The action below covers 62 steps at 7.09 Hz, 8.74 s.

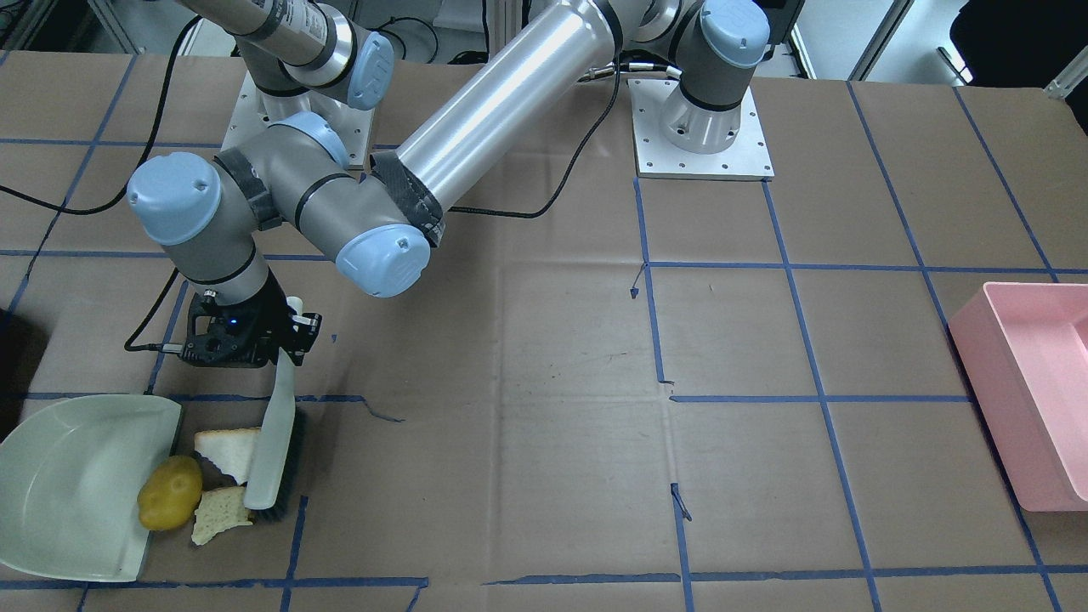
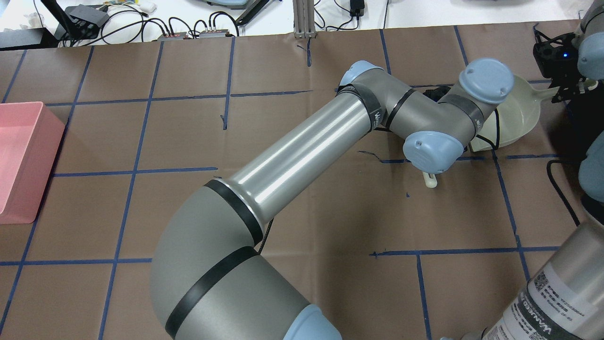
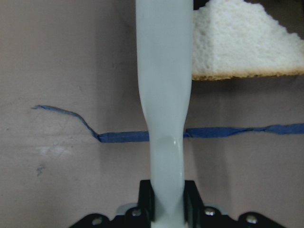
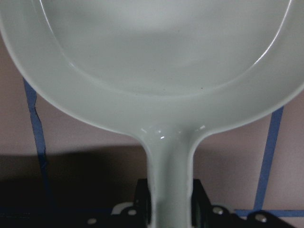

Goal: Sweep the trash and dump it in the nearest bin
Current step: 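Sweep the bread and potato with the brush into the dustpan, then pull the brush back with the left gripper while the right gripper lifts the dustpan, then carry the loaded dustpan with the right gripper away from the table, then tip the dustpan over the bin with the right gripper while the left drops the brush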

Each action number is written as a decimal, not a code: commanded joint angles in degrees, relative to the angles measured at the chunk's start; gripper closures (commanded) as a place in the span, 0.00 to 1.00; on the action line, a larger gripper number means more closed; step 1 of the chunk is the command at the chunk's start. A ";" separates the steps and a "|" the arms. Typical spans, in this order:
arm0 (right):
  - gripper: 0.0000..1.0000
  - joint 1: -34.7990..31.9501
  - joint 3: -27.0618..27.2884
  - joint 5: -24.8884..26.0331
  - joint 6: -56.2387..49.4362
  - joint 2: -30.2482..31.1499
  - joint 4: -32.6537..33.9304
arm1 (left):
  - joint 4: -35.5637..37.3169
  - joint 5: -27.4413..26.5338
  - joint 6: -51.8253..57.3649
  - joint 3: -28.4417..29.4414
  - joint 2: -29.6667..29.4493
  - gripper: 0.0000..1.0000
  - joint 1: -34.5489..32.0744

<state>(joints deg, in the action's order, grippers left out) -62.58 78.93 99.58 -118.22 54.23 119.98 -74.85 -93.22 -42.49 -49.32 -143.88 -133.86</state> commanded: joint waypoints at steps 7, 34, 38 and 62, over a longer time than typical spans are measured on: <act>1.00 -0.09 0.00 0.09 0.10 0.18 0.08 | 0.76 7.33 -8.92 19.60 -10.89 1.00 -4.39; 1.00 -0.18 0.79 -6.42 1.42 6.84 -8.77 | 8.90 7.35 -5.06 -66.21 48.50 1.00 2.03; 1.00 0.09 0.44 -6.42 1.15 14.04 -20.45 | 14.09 7.53 -2.36 -73.62 51.59 1.00 0.97; 1.00 28.39 -20.21 7.11 -22.49 3.78 -10.38 | 20.80 3.83 2.32 -78.91 51.24 0.78 2.02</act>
<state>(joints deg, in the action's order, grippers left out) -34.22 58.69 104.68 -141.83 57.95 109.14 -54.15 -89.32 -40.26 -128.25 -92.60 -131.84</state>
